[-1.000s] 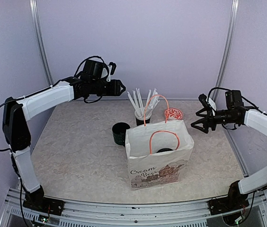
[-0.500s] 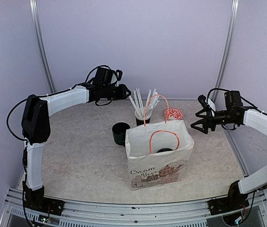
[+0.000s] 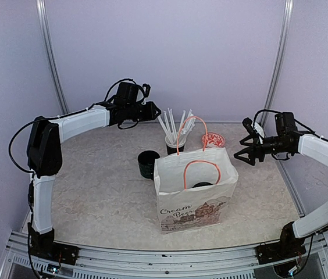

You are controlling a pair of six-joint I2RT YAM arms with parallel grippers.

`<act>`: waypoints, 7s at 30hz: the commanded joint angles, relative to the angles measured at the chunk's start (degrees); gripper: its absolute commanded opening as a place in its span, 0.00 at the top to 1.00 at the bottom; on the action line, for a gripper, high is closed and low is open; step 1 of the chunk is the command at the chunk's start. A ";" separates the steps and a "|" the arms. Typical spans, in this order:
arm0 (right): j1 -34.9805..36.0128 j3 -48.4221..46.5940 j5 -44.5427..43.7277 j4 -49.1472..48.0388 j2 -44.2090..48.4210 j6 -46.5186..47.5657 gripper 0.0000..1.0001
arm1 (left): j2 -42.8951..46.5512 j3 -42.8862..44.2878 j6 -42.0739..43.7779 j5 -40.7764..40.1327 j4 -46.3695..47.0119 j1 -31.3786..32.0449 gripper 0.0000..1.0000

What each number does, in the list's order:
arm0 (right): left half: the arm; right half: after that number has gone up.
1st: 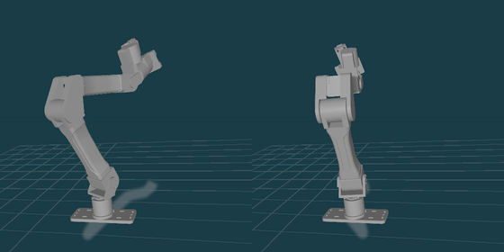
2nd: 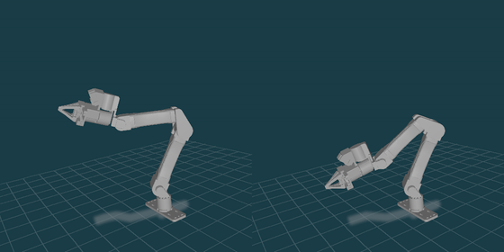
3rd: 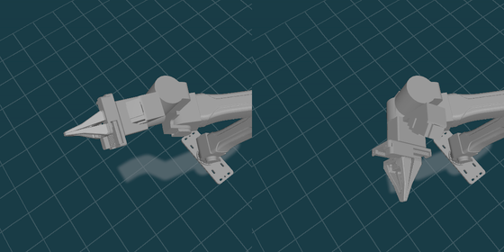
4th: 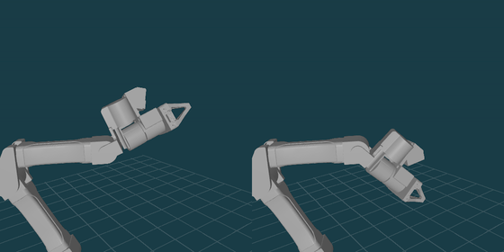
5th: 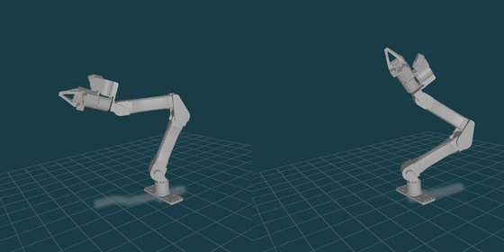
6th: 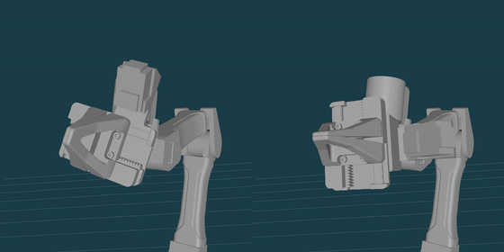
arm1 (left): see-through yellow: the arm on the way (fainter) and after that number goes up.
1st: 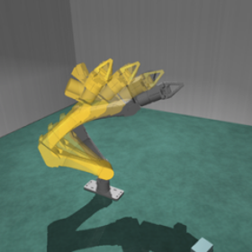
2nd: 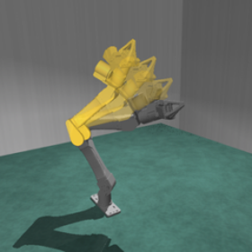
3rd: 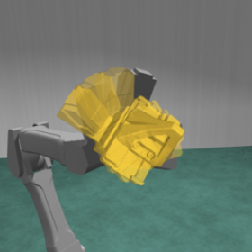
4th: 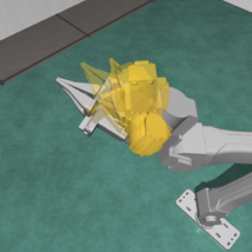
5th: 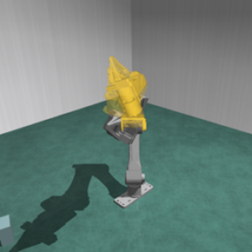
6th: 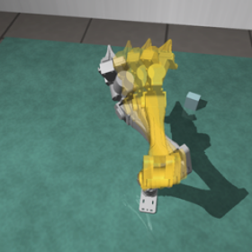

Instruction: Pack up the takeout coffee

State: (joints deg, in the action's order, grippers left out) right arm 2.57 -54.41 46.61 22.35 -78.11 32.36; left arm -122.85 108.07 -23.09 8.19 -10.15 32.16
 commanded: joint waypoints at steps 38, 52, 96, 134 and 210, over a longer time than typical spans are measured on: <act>1.30 -0.84 -0.64 1.12 -0.12 0.61 0.11 | 5.04 0.47 2.02 0.51 1.91 1.19 0.98; 1.47 -1.00 -0.90 1.33 -1.01 1.02 0.11 | 1.66 1.25 1.99 2.22 1.02 0.93 0.80; 2.84 -1.50 -1.73 2.45 -1.99 1.96 0.11 | 19.40 -14.57 0.33 -9.95 -3.77 4.93 0.61; 2.91 -1.09 -2.69 2.34 -1.43 2.24 0.11 | 16.64 -9.07 1.09 -6.60 -7.77 5.28 1.00; 3.62 -7.71 -7.57 3.62 3.46 -2.59 0.06 | 35.00 -7.52 14.66 -10.71 -23.30 27.91 0.37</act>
State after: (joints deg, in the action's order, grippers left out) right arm 5.85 -57.54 41.65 26.06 -79.02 33.39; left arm -93.34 98.17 -12.38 6.57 -29.45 62.37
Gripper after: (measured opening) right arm 0.917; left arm 0.566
